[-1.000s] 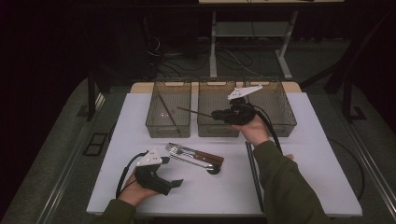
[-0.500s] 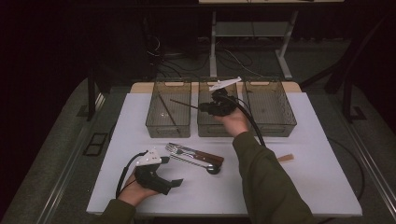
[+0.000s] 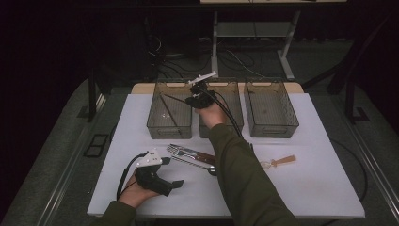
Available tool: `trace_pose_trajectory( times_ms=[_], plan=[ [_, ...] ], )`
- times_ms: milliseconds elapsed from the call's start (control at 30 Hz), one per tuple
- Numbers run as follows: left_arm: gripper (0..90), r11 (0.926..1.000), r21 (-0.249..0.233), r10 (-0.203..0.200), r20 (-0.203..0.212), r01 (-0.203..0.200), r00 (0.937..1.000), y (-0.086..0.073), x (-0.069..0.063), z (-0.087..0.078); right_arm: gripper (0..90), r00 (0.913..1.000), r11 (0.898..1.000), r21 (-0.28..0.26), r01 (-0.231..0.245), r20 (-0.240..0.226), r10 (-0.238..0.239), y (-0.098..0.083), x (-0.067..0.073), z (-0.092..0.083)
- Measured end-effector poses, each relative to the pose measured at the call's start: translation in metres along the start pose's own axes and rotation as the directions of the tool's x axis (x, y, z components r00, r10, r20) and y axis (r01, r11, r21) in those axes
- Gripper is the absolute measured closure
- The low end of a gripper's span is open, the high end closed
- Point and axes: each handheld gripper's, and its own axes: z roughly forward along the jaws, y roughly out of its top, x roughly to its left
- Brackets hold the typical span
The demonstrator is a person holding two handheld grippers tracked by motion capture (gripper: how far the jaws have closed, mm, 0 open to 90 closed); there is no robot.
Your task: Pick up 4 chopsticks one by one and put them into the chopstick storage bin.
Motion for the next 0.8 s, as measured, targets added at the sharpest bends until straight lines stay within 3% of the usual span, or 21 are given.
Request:
trace_pose_trajectory(
  times_ms=[433,500,700,800],
  plan=[
    [0.0,0.9999,-0.01,0.002,-0.004,-0.003,1.0,0.0,0.001,-0.001,84.4,0.9984,0.999,0.035,0.029,0.048,-0.031,0.015,0.023,0.038],
    [0.0,0.9999,-0.015,0.002,-0.001,-0.003,1.0,0.0,0.001,-0.001,74.4,0.9987,0.999,0.032,0.019,0.046,-0.021,0.015,0.025,0.04],
    [0.0,0.9999,-0.014,0.006,-0.003,-0.006,1.0,0.001,0.002,-0.002,59.1,0.9997,0.999,0.033,-0.022,-0.001,0.023,0.016,0.022,0.032],
    [0.0,0.9999,-0.013,0.002,-0.004,-0.002,1.0,0.001,0.002,-0.001,53.4,0.9999,0.999,0.033,-0.015,-0.007,0.015,0.015,0.021,0.025]
  ],
)
